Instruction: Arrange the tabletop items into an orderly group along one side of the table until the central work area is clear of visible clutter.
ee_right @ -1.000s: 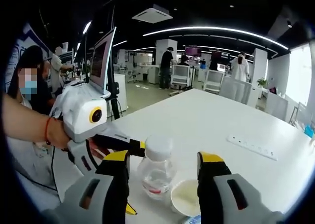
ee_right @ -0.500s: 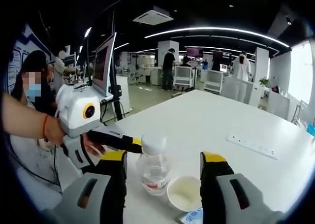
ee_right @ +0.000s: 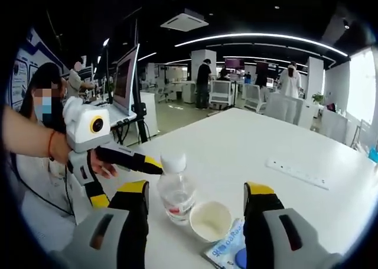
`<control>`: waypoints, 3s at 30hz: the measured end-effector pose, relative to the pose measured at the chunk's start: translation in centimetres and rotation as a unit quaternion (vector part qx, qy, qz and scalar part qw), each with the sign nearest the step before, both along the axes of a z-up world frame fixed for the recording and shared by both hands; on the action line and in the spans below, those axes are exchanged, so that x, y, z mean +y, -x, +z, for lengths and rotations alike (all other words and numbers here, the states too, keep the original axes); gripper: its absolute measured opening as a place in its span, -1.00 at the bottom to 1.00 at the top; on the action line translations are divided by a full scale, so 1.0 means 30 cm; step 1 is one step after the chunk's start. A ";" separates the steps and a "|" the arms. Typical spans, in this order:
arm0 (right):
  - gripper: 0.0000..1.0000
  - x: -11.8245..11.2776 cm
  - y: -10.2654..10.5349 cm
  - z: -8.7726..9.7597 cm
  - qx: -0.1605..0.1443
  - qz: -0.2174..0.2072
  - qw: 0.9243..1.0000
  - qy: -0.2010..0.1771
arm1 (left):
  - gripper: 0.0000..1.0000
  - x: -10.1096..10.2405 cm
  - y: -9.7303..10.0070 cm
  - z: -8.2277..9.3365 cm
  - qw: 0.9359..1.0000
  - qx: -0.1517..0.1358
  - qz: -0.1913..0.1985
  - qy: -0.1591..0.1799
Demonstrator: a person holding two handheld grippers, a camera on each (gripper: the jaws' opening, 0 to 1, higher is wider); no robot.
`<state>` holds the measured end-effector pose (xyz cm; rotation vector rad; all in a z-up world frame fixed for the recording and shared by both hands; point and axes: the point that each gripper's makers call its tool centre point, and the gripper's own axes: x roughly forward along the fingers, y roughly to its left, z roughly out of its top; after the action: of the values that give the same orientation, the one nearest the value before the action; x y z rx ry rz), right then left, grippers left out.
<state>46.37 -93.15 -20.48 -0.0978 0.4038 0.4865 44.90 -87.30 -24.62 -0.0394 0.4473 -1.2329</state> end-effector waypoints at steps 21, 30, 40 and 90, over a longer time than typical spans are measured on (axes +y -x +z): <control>0.31 -0.196 0.138 0.070 -0.015 -0.009 1.000 -0.011 | 0.63 0.000 0.126 0.074 1.000 -0.010 0.023 -0.005; 0.31 -0.258 0.190 0.093 -0.022 -0.013 1.000 -0.009 | 0.62 -0.022 0.163 0.108 1.000 -0.019 0.024 -0.008; 0.31 -0.351 0.257 0.119 -0.029 -0.024 0.999 -0.005 | 0.61 -0.061 0.204 0.147 0.999 -0.032 0.018 -0.009; 0.44 -0.853 0.713 0.117 -0.023 -0.082 0.996 0.000 | 0.58 -0.193 0.432 0.208 0.998 -0.058 0.013 0.007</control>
<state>24.98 -118.73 -16.98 -0.0755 0.3630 0.3224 31.94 -93.07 -18.39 0.0155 0.3359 -1.2049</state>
